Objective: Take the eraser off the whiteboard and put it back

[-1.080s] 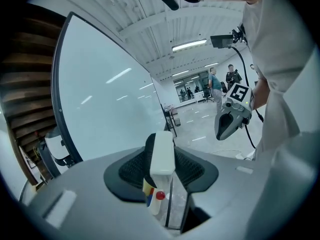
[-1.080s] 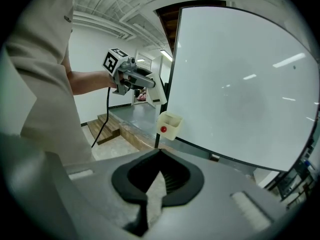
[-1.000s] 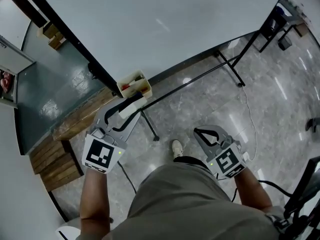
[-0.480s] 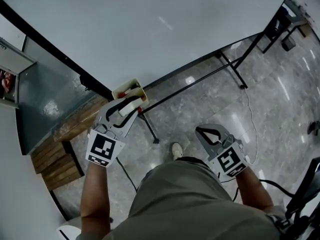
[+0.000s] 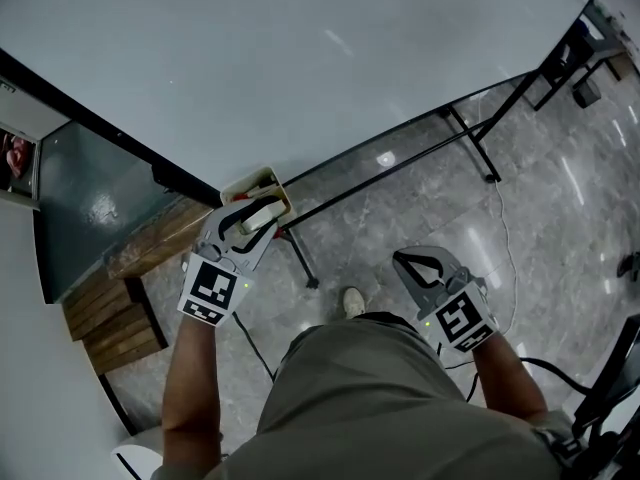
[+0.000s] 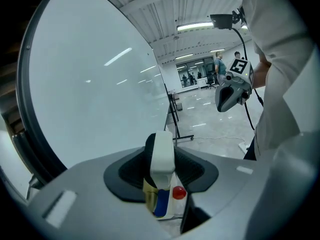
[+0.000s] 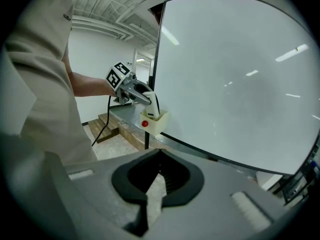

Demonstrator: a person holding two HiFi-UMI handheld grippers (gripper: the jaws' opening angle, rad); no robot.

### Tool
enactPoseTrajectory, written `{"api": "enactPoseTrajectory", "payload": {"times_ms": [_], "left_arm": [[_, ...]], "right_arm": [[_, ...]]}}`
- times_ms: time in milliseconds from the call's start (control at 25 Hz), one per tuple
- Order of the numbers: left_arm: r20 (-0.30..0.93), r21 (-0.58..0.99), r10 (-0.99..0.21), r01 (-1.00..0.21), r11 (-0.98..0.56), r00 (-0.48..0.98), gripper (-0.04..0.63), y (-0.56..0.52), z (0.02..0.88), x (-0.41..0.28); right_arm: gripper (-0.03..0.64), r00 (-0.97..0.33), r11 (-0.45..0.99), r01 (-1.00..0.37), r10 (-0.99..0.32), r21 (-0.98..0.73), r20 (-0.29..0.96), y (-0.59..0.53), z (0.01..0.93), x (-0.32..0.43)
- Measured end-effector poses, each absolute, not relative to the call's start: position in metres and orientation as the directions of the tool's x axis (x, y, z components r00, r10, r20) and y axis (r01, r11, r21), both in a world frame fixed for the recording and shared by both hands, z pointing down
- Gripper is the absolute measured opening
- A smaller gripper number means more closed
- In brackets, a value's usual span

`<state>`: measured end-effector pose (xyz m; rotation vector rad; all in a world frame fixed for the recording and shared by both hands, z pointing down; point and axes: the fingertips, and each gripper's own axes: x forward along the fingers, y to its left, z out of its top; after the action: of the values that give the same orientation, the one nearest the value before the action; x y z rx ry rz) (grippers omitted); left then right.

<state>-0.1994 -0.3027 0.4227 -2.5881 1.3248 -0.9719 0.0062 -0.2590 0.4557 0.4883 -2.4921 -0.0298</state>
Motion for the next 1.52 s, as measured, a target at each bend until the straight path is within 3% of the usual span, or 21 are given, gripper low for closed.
{"api": "enactPoseTrajectory", "payload": {"times_ms": [1520], "left_arm": [[0.653, -0.348, -0.677, -0.659, -0.666, 0.34, 0.166, -0.312, 0.488, -0.203]], "right_arm": [[0.002, -0.774, 0.956, -0.279, -0.282, 0.095, 0.567, -0.284, 0.472, -0.004]]}}
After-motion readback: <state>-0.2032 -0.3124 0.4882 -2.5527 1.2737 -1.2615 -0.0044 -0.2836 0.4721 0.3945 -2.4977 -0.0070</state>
